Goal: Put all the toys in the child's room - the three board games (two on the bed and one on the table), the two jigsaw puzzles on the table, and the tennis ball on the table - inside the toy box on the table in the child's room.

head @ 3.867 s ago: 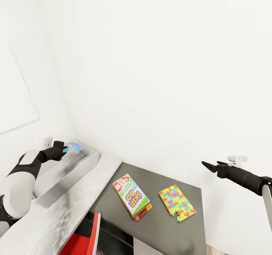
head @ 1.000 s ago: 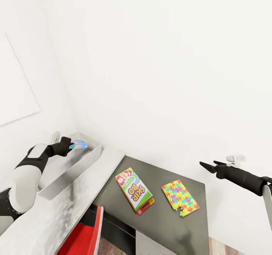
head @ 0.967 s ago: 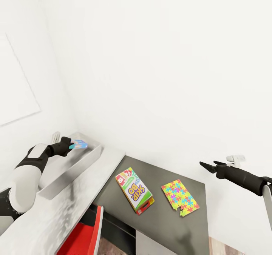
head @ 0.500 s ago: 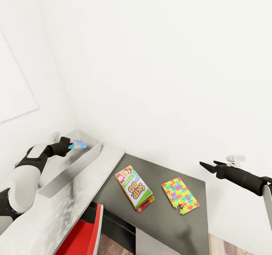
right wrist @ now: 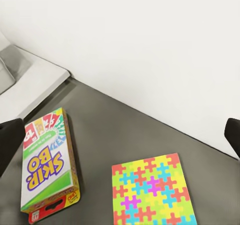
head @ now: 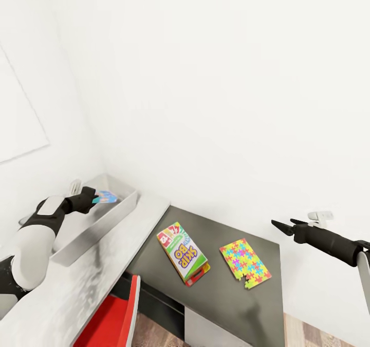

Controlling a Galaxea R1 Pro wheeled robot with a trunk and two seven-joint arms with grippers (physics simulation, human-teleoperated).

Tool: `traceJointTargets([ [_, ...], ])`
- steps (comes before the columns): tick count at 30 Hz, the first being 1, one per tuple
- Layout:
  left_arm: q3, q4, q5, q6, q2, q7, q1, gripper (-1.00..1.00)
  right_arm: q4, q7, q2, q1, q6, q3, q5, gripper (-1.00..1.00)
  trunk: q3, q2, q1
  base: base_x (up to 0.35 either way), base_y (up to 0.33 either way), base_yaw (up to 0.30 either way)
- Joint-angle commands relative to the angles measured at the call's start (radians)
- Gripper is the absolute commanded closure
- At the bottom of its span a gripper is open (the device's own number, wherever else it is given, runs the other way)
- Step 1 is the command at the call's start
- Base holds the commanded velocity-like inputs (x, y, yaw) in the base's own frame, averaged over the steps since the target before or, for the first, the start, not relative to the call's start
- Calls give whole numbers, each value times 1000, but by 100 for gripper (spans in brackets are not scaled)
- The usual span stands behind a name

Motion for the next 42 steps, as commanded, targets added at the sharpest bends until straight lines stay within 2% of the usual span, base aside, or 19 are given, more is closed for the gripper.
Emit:
traceJointTargets([
  [1, 5, -2, -1, 3, -1, 9, -1, 100, 0, 0, 0, -1, 8, -1, -6, -100, -4, -2, 1, 0, 0, 0],
  [4, 6, -2, -26, -5, -3, 9, -2, 100, 0, 0, 0, -1, 9, -2, -7, -100, -9, -2, 1, 0, 0, 0],
  [15, 7, -3, -50, -37, -5, -6, 1, 100, 0, 0, 0, 12, 8, -1, -7, -100, -27, -2, 1, 0, 0, 0],
  [23, 7, -3, -52, -68, -5, -16, -5, 100, 0, 0, 0, 17, 8, -2, -6, -100, -40, -2, 1, 0, 0, 0],
  [34, 9, -3, -52, -79, 3, -20, -56, 100, 0, 1, 0, 19, 8, -1, -6, -100, -57, -2, 1, 0, 0, 0],
  [42, 8, -3, -52, -79, 1, -22, -78, 100, 0, 0, 1, 20, 8, -4, -6, -100, -60, -2, 1, 0, 0, 0],
])
